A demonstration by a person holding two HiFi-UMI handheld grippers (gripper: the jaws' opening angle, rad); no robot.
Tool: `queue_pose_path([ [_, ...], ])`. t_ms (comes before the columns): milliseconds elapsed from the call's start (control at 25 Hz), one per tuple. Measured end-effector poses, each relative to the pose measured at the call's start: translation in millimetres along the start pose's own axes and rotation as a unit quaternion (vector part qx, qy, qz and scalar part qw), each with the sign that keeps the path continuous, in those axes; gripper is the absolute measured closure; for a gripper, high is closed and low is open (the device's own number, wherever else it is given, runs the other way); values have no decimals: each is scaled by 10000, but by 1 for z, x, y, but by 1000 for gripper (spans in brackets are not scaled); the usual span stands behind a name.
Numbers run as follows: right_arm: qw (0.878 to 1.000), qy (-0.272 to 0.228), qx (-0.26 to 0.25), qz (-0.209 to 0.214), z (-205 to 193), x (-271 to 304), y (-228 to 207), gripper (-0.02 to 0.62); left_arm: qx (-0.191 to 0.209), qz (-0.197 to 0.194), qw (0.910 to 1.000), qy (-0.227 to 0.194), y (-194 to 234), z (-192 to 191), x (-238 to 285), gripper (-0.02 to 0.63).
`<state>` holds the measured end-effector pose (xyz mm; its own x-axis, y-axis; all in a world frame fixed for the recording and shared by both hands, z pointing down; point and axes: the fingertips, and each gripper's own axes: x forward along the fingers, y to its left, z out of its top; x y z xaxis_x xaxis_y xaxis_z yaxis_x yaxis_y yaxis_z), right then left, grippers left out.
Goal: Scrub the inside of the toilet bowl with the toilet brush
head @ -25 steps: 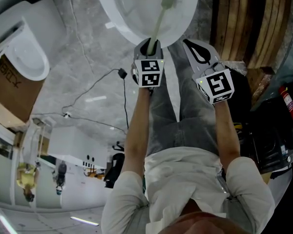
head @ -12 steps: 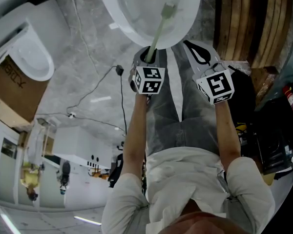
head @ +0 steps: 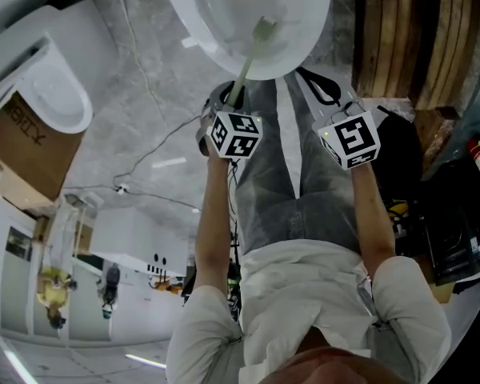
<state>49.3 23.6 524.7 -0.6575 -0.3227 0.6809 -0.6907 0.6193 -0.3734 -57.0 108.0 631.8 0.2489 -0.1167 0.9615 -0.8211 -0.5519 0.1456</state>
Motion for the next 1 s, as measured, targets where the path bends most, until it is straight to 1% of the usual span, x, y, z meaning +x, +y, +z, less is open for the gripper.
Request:
queue_pose_path([
  [280,9997,34,-58,231,0,10,18,592,661,186,9973,263,17,-5,-1,494],
  [520,9995,17,-75,316,3,13,25,592,948,409,9940,365,39,-6,-2,494],
  [800,9996,37,-16,274,2,13,18,592,1372,591,9879,419,58,4,-1,494],
  [1000,9996,81,-7,277,2,17,15,592,1404,700,9868,403,71,12,1,494],
])
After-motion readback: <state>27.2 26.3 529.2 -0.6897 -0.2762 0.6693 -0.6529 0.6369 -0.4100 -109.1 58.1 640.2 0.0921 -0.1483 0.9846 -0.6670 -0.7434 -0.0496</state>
